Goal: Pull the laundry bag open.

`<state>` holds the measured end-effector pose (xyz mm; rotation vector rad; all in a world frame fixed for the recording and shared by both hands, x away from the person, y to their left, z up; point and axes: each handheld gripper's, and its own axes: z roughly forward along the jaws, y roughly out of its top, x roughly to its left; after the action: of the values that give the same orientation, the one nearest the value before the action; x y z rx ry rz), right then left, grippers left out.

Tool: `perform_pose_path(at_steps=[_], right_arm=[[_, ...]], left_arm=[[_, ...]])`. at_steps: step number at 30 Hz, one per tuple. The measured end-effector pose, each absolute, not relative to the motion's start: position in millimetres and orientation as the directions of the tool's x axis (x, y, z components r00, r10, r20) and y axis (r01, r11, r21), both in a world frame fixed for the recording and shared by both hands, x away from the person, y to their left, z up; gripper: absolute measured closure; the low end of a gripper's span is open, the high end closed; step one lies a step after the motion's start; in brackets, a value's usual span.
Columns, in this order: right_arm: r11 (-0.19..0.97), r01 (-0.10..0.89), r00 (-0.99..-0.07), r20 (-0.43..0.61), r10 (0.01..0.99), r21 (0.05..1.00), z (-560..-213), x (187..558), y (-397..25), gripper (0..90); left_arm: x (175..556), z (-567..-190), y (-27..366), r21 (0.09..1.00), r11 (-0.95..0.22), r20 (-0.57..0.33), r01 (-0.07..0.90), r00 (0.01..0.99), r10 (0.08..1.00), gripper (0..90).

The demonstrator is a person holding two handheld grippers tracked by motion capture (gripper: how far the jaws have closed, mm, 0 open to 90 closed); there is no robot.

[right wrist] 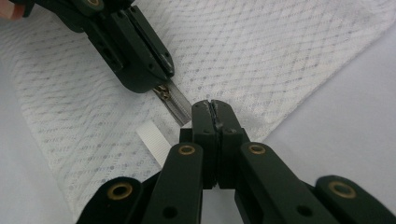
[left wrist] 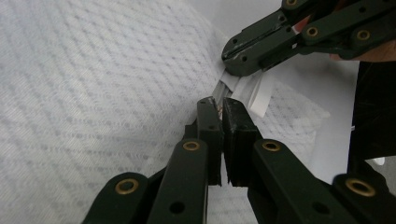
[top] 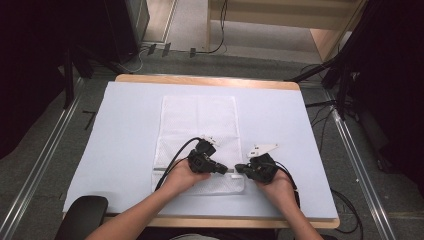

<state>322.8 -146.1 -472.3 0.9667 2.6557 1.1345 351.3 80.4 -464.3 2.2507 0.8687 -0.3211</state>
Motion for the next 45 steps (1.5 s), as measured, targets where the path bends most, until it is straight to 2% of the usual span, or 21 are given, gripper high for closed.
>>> perform_pose_path(at_steps=[4,23,45], right_arm=[[0.520,0.520,-0.796,0.163,0.584,0.678,-473,324,-147,90.0],[0.529,0.517,-0.802,0.164,0.575,0.673,-472,326,-147,90.0],[0.523,0.515,-0.805,0.173,0.568,0.679,-473,327,-148,90.0]], left_arm=[[355,-465,87,0.497,-0.521,-0.491,0.694,0.720,0.491,88.0],[358,-458,108,0.472,-0.505,-0.516,0.723,0.691,0.507,88.0],[359,-448,124,0.452,-0.528,-0.500,0.719,0.694,0.517,88.0]])
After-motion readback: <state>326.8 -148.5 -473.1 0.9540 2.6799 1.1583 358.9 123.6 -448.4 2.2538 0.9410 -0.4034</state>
